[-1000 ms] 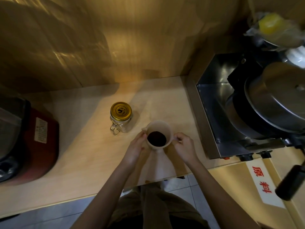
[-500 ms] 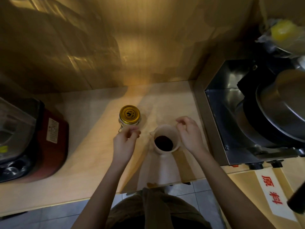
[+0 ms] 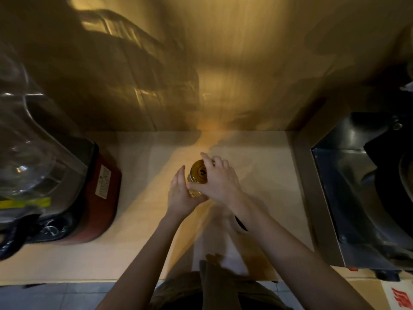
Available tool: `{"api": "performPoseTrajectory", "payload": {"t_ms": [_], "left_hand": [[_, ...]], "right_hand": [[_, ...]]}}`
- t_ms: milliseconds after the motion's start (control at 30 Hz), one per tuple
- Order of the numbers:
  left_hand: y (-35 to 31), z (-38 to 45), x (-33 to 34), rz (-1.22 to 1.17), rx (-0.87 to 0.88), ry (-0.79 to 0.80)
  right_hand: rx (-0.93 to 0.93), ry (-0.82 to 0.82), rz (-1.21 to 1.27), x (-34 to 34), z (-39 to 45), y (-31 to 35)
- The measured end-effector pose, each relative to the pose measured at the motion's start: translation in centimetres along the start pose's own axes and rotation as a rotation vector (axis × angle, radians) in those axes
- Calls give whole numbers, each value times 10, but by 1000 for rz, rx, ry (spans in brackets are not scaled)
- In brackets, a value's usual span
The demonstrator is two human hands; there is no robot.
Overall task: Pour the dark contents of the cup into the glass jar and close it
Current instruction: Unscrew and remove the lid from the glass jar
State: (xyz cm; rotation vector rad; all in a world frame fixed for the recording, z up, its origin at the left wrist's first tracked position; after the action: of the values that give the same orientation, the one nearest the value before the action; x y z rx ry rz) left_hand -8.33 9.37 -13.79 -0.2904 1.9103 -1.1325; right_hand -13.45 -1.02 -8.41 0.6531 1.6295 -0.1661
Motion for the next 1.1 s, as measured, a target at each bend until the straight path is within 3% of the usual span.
{"api": "performPoseTrajectory", "payload": {"t_ms": [133,267,333,433,533,600,800,933,1100], "left_hand": [[1,7,7,-112,21,55],[5,5,10,-222,-18,61],[8,6,10,-237,-20,65],[11,8,11,-241,-20,68],[13,8,13,-246,-22,72],[13,8,13,-267,-14,79],[13,8,13,-274,-15,72],[12,9,14,-276,-14,73],[14,9,14,-292,-36,62]], "right_hand": [[-52,-35,-164,2,6,4],[-126,46,-69,-9,16,-4],[-81,124,224,-17,21,-19],[166,200,804,-26,30,-56],[301,240,1365,-22,38,-86],[343,210,1519,-14,42,-99],[423,143,1057,35,47,-116],[278,28,869,56,51,-115],[91,8,501,63,52,-117]]}}
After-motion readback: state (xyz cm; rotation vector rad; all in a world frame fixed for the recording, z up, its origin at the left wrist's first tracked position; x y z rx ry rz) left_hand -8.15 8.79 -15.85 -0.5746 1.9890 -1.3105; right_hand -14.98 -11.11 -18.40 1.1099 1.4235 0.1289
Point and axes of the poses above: each hand's wrist, its own z-axis towards the middle knuckle, its own x-axis out of the palm, y = z × x, the point moved 5 cm from there along z, towards the middle knuckle, and after that the axes turned 9 degrees about -z, right-handed, at the moved point
